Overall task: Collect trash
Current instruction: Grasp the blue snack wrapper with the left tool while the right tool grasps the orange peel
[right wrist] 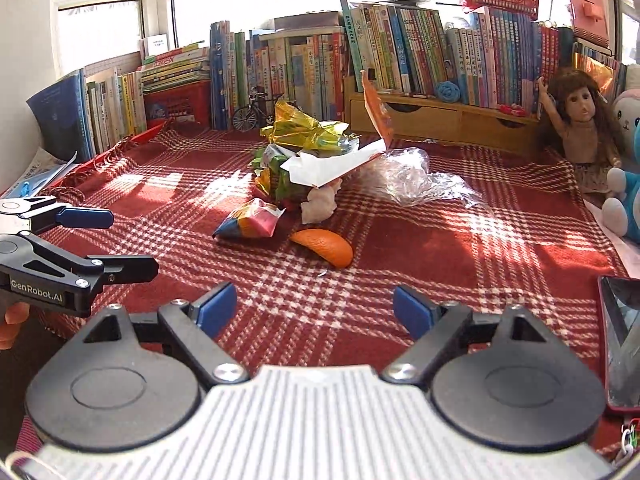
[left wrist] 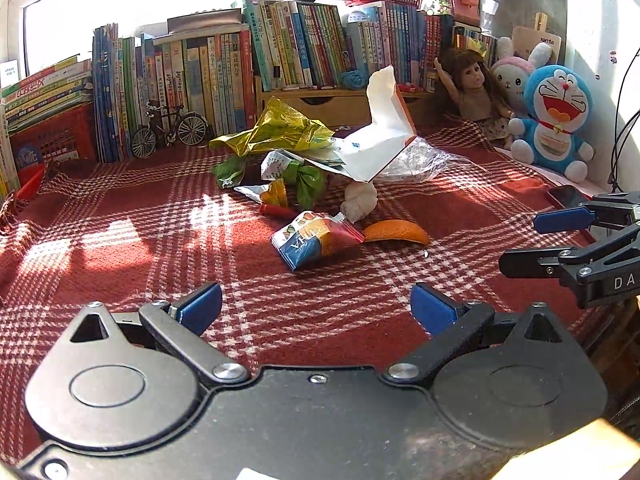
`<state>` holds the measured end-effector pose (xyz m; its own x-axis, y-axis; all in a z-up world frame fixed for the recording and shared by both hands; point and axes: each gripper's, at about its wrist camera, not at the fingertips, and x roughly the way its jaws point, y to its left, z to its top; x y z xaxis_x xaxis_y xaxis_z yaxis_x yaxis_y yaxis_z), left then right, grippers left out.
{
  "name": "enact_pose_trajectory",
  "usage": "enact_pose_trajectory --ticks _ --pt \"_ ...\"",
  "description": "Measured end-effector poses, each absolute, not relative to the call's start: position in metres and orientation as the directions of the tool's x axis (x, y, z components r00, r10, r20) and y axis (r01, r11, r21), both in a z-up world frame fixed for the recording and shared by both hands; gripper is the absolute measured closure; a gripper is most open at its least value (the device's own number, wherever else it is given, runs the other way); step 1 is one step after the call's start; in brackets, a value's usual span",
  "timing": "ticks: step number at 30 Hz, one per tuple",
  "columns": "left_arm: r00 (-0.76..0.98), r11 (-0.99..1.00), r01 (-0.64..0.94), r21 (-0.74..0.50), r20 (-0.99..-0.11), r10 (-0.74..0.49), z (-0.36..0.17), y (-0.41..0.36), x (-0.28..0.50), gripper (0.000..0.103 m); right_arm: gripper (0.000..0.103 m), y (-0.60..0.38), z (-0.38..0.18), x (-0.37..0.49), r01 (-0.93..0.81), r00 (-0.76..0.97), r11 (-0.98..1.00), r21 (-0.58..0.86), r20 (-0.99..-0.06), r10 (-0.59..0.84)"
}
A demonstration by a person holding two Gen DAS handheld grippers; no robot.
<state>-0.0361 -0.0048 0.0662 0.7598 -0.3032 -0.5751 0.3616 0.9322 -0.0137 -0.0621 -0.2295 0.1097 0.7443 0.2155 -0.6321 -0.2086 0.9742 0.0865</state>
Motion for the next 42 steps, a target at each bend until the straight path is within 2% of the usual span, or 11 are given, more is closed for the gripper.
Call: enact_pose_trajectory --ticks 5,10,13,22,28,31,33,37,39,42 --pt "0.742 0.942 0.334 -0.027 -0.609 -0.281 0.052 -0.021 0.011 0.002 0.021 -0.228 0.094 -0.03 -0.202 0.722 0.978 0.041 -0.669 0.177" --pt "0.705 0.936 0.255 -0.243 -0.615 -0.352 0.05 -0.015 0.052 0.002 0.025 -0.224 0.083 -0.005 -0.224 0.695 0.974 0.038 -0.694 0.187" --pt "0.688 0.938 0.167 -0.305 -0.645 -0.333 0.046 -0.017 0.076 0.002 0.025 -0.216 0.076 0.009 -0.252 0.676 0.968 0.004 -0.715 0.179" --pt "0.655 0.962 0.13 -0.239 -0.708 -0.264 0.023 -0.042 0.11 0.002 0.025 -0.201 0.063 0.048 -0.289 0.646 0.957 -0.003 -0.739 0.193" --pt "0.665 0.968 0.133 -0.215 -0.705 -0.248 0.018 -0.047 0.112 0.005 0.026 -0.193 0.054 0.059 -0.311 0.628 0.95 0.003 -0.75 0.208" --pt "0.673 0.972 0.136 -0.192 -0.702 -0.233 0.019 -0.048 0.11 0.017 0.027 -0.19 0.052 0.061 -0.32 0.627 0.947 0.003 -0.749 0.214" --pt "0.677 0.976 0.137 -0.167 -0.704 -0.215 0.02 -0.049 0.108 0.03 0.029 -0.19 0.053 0.061 -0.324 0.623 0.946 0.01 -0.75 0.221" --pt "0.685 0.979 0.136 -0.154 -0.699 -0.205 0.024 -0.046 0.103 0.046 0.05 -0.188 0.056 0.056 -0.329 0.628 0.944 0.008 -0.745 0.225" --pt "0.685 0.977 0.143 -0.159 -0.697 -0.213 0.026 -0.045 0.099 0.055 0.054 -0.188 0.057 0.052 -0.331 0.633 0.944 0.005 -0.74 0.226" --pt "0.687 0.976 0.16 -0.15 -0.693 -0.219 0.029 -0.044 0.091 0.059 0.059 -0.19 0.059 0.046 -0.322 0.639 0.947 0.014 -0.735 0.228"
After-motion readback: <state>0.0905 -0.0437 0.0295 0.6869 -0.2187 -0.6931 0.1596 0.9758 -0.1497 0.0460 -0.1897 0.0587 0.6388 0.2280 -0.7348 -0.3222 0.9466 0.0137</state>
